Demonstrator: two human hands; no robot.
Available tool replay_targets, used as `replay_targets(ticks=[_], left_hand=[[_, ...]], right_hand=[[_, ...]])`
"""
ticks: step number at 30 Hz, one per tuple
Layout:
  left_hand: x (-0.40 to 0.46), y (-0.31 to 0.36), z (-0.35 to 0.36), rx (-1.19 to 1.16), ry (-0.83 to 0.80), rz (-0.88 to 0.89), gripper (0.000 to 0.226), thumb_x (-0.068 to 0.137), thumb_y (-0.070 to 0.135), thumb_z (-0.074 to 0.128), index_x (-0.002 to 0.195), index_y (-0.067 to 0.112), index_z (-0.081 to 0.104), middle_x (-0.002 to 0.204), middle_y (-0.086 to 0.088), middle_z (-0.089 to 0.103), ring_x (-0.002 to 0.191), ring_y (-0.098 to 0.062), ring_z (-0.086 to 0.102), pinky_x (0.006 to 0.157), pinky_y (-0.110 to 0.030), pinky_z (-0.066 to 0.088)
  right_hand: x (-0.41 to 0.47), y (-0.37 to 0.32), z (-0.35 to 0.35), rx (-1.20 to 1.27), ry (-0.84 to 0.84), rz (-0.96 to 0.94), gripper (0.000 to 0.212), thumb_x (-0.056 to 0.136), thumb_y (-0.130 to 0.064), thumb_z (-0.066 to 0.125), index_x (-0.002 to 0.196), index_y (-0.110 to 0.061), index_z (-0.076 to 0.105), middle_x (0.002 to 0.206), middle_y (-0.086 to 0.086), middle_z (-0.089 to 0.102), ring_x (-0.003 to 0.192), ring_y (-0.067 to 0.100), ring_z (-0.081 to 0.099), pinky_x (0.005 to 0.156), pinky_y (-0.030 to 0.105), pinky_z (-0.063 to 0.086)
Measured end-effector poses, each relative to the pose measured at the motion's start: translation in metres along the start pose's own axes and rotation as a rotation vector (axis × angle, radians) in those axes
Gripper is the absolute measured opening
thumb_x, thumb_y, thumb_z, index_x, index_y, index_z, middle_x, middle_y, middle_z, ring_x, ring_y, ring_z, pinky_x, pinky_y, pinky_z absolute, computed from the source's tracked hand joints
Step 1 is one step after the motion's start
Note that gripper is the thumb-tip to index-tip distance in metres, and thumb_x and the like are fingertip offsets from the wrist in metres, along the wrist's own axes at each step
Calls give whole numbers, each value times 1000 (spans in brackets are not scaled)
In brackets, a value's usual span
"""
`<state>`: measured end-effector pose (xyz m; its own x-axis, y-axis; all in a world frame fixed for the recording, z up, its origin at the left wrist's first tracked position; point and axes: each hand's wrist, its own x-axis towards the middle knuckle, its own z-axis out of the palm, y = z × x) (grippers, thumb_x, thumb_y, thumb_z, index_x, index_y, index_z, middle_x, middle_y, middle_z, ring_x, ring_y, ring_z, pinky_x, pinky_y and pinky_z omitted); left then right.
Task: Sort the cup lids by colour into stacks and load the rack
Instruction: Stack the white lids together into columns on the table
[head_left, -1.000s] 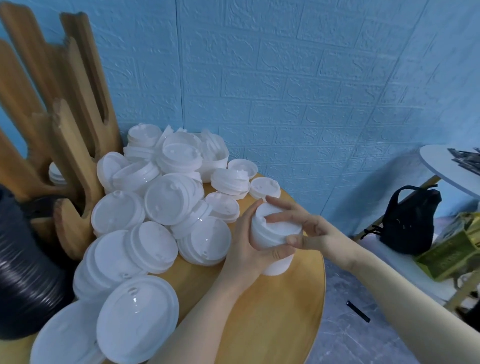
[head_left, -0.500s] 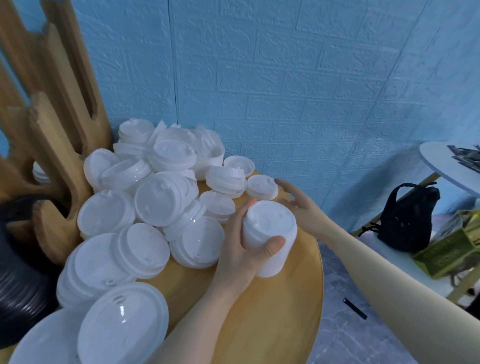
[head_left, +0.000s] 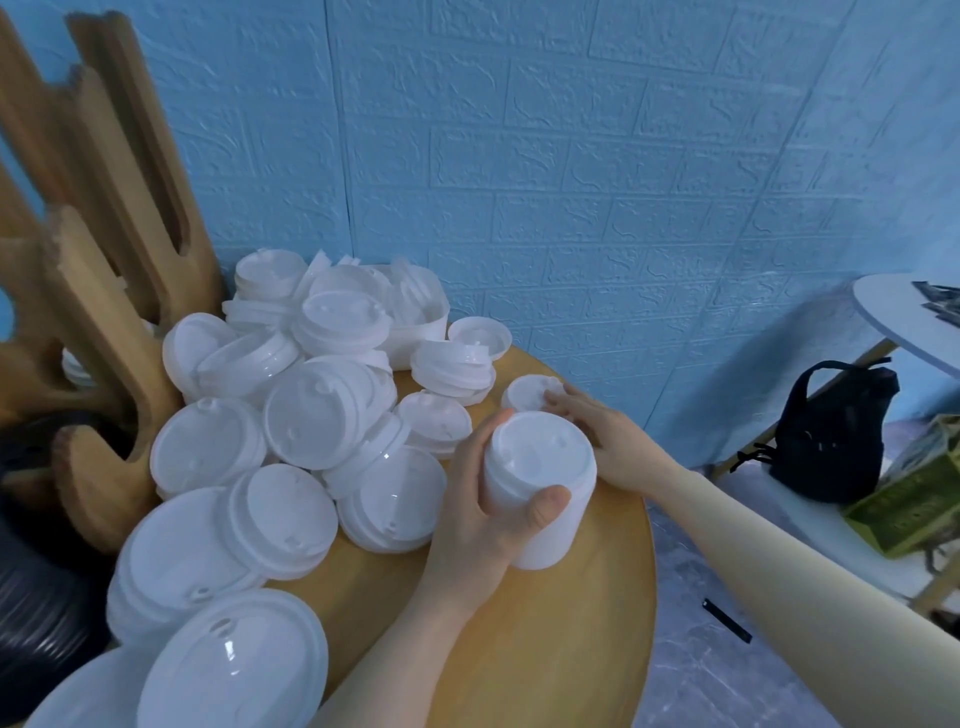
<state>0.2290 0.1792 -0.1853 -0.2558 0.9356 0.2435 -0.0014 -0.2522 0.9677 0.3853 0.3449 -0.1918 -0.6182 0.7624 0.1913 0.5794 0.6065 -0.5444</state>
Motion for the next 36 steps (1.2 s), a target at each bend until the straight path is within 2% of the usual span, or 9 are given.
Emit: replay_targets(ticks=[7, 10, 13, 17, 21, 23, 28, 33, 36], left_hand=[[0, -2, 1, 2, 12, -15, 85, 55, 55, 79, 133, 38, 48, 137, 19, 55, 123, 9, 51, 96, -9, 43], [1, -2, 1, -4, 12, -21, 83, 55, 54, 79, 131, 40, 49, 135, 19, 56, 123, 6, 52, 96, -12, 44], [1, -2, 0, 5, 14, -22, 82, 56, 55, 79, 130, 42, 49, 135, 20, 57, 124, 5, 52, 97, -16, 45], [0, -2, -1, 11, 6, -28, 82, 55, 58, 79, 130, 46, 48, 134, 21, 56, 123, 6, 52, 97, -16, 45], [0, -4, -1, 8, 3, -31, 84, 56, 57, 81, 133, 44, 48, 137, 18, 55, 125, 4, 51, 103, -23, 44], [1, -4, -1, 7, -2, -32, 84, 56, 57, 81, 132, 45, 47, 137, 18, 54, 125, 4, 51, 103, -24, 44], [1, -5, -2, -16, -24, -45, 88, 56, 55, 82, 135, 45, 45, 140, 14, 54, 125, 1, 53, 105, -28, 46], [0, -5, -1, -69, -72, -21, 104, 58, 51, 85, 145, 49, 28, 147, 24, 43, 135, 5, 43, 108, -21, 42], [0, -5, -2, -62, -81, -7, 110, 53, 67, 85, 146, 48, 30, 146, 29, 43, 136, 7, 41, 104, -14, 41]], right_hand=[[-27, 4, -17, 347, 135, 29, 16, 90, 0, 62, 95, -11, 73, 123, -7, 67, 133, -1, 44, 108, 21, 35], [-14, -11, -14, 248, 276, 117, 23, 89, -20, 67, 112, -21, 68, 122, -12, 61, 126, 7, 48, 104, 30, 39], [-3, -20, -6, -130, 81, 328, 58, 88, -42, 63, 140, -24, 45, 137, -1, 45, 133, 22, 34, 106, 40, 29], [0, -24, 0, -388, -10, 345, 66, 91, -48, 53, 148, -25, 30, 140, 5, 42, 133, 27, 33, 105, 43, 27], [2, -19, -15, 39, 107, 392, 85, 75, -54, 73, 146, -23, 39, 134, 3, 51, 129, 24, 43, 105, 38, 36], [-3, -26, -37, 356, 146, 312, 82, 76, -32, 81, 146, -22, 40, 133, -2, 53, 126, 14, 49, 96, 25, 42], [-27, -61, -89, 352, -198, -27, 86, 71, -15, 78, 144, -34, 36, 144, -19, 45, 132, -2, 41, 103, 17, 39], [-38, -81, -93, 155, -484, -92, 83, 79, -1, 73, 144, -38, 37, 144, -31, 40, 137, -6, 32, 106, 11, 31], [-39, -87, -90, 160, -534, -119, 80, 84, 13, 60, 144, -37, 39, 151, -32, 31, 141, -8, 25, 108, 10, 28]])
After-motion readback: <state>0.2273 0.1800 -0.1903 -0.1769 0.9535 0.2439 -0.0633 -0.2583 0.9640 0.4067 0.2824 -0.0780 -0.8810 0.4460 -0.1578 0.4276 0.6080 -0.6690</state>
